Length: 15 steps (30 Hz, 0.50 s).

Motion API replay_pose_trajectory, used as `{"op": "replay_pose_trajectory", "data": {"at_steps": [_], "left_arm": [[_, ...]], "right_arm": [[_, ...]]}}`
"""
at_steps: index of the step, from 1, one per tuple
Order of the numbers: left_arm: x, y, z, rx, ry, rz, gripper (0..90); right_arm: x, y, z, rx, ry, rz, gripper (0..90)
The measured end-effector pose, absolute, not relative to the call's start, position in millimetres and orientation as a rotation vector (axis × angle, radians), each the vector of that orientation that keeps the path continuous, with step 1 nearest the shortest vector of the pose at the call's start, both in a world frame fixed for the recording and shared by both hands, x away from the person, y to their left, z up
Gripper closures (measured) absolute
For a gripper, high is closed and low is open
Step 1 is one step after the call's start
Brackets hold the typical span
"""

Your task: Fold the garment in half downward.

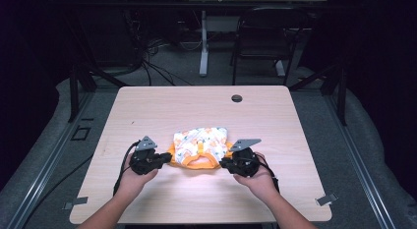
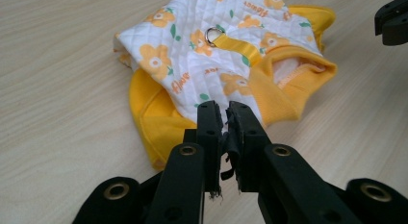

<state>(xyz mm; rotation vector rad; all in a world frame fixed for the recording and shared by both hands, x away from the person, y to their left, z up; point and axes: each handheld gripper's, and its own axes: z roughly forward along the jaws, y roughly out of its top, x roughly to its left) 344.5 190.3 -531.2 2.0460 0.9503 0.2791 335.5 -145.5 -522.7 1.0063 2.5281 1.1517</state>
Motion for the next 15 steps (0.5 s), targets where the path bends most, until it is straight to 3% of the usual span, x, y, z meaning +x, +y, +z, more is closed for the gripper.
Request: {"op": "replay_pose_trajectory", "data": {"at_steps": [15], "left_arm": [[315.7, 200.4, -539.2, 2.025, 0.961, 0.257, 68.7]], "right_arm": [[299.7, -159.3, -522.0, 0.977, 2.473, 1.156, 67.4]]}}
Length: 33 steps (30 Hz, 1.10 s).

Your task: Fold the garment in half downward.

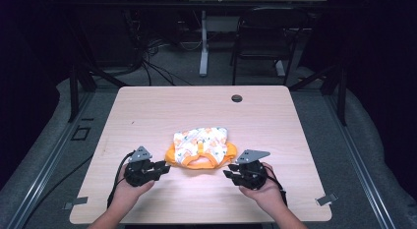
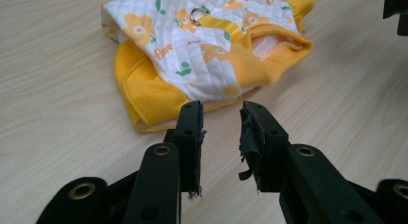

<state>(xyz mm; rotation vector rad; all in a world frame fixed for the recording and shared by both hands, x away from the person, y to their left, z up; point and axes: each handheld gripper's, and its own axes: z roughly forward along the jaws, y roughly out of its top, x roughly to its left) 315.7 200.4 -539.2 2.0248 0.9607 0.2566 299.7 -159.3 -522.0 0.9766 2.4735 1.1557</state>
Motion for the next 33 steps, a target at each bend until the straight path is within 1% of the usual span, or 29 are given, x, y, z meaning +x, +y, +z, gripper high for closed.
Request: {"op": "replay_pose_trajectory", "data": {"at_steps": [8, 16, 24, 29, 32, 33], "left_arm": [[301.5, 206.7, -551.8, 2.025, 0.963, 0.256, 64.2], [293.8, 207.4, -567.2, 2.039, 0.955, 0.273, 59.5], [294.9, 209.8, -576.8, 2.033, 0.967, 0.270, 57.6], [297.7, 215.7, -583.7, 2.044, 0.994, 0.314, 57.5], [298.5, 217.5, -585.3, 2.038, 1.007, 0.298, 57.2], [297.8, 216.5, -586.2, 2.013, 1.027, 0.280, 57.2]], "right_arm": [[286.1, -164.8, -534.9, 1.000, 2.453, 1.176, 60.3], [283.0, -167.8, -551.0, 0.998, 2.470, 1.144, 53.4], [282.7, -167.8, -563.1, 1.011, 2.442, 1.117, 52.3], [285.6, -175.6, -566.0, 1.034, 2.427, 1.140, 52.3], [287.2, -179.6, -569.0, 1.064, 2.418, 1.127, 52.3], [287.6, -180.3, -569.4, 1.067, 2.418, 1.129, 52.4]]}}
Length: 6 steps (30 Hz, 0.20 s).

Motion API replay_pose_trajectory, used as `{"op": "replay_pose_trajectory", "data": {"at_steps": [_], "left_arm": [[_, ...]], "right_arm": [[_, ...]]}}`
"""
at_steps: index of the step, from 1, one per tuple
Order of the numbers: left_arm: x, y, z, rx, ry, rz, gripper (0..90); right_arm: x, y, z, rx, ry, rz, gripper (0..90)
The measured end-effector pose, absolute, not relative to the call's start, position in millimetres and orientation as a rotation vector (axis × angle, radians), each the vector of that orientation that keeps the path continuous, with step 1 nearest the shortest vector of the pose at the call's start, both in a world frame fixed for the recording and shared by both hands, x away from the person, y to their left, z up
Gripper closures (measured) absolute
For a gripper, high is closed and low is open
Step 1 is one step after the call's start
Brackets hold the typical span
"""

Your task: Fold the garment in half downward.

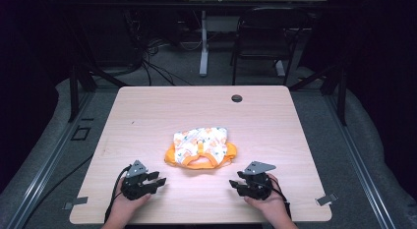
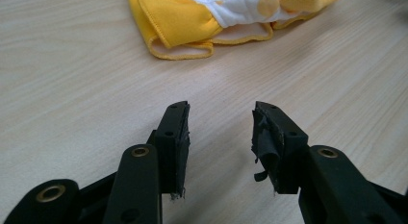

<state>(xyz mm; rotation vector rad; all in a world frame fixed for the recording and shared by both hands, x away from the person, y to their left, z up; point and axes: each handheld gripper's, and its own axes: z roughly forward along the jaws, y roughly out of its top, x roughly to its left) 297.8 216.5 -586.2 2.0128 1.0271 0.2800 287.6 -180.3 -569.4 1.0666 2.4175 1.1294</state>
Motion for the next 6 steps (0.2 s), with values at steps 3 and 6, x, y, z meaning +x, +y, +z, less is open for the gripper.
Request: {"op": "replay_pose_trajectory", "data": {"at_steps": [3, 6], "left_arm": [[297.8, 214.9, -585.8, 2.013, 1.019, 0.267, 56.7], [298.0, 213.9, -585.1, 2.007, 1.015, 0.271, 55.4]], "right_arm": [[288.8, -182.4, -570.3, 1.077, 2.402, 1.151, 52.4], [289.2, -182.6, -571.3, 1.073, 2.396, 1.160, 52.2]]}}
